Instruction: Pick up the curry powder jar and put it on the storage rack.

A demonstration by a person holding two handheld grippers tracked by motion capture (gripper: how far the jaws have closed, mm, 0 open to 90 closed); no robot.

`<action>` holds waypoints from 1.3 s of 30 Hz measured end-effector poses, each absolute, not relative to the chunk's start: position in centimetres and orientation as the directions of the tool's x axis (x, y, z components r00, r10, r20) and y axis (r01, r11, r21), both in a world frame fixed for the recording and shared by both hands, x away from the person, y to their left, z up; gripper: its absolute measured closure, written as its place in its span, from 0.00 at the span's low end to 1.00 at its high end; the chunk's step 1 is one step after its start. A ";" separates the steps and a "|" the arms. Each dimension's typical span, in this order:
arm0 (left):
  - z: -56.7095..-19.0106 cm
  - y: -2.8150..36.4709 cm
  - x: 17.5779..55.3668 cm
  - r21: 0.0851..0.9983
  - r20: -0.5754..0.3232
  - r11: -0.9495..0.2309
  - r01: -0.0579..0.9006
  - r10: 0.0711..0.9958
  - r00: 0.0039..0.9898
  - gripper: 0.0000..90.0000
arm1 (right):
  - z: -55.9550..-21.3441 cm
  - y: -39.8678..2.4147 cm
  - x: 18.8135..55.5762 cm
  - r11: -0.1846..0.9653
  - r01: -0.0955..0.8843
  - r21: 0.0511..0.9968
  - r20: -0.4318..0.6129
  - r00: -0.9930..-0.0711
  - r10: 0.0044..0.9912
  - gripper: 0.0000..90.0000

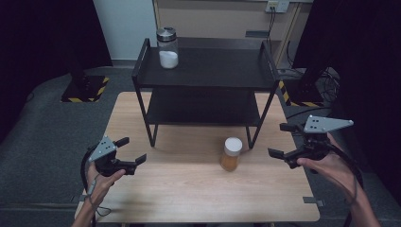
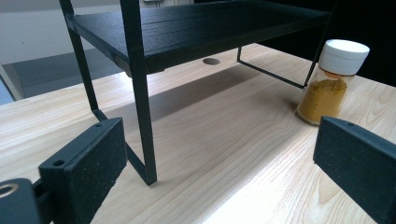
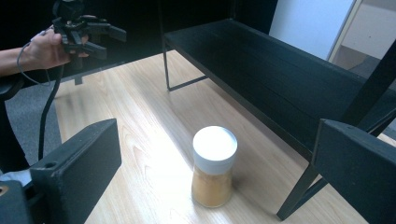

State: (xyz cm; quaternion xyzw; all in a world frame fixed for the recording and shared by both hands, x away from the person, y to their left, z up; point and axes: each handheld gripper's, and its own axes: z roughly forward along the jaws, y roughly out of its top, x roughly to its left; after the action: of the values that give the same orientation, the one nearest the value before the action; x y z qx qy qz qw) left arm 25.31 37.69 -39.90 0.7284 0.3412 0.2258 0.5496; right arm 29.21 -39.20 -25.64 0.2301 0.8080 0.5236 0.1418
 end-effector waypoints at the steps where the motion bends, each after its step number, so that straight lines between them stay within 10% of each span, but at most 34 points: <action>1: -39.9 37.7 25.3 0.954 -0.047 -0.163 0.249 0.745 0.666 0.02 | -25.5 -39.1 29.4 0.354 0.224 0.908 0.009 -0.855 0.519 0.02; 39: -39.8 37.4 25.5 0.948 -0.040 -0.184 0.261 0.743 0.668 0.02 | -30.3 -34.2 36.5 0.506 0.233 0.830 0.005 -0.911 0.411 0.04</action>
State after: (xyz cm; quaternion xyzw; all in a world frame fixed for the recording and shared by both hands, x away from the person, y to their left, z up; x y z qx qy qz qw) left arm 25.54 37.37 -39.82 0.7362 0.3408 0.2232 0.5404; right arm 36.50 -34.16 -30.32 0.1868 0.8624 0.4604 0.0968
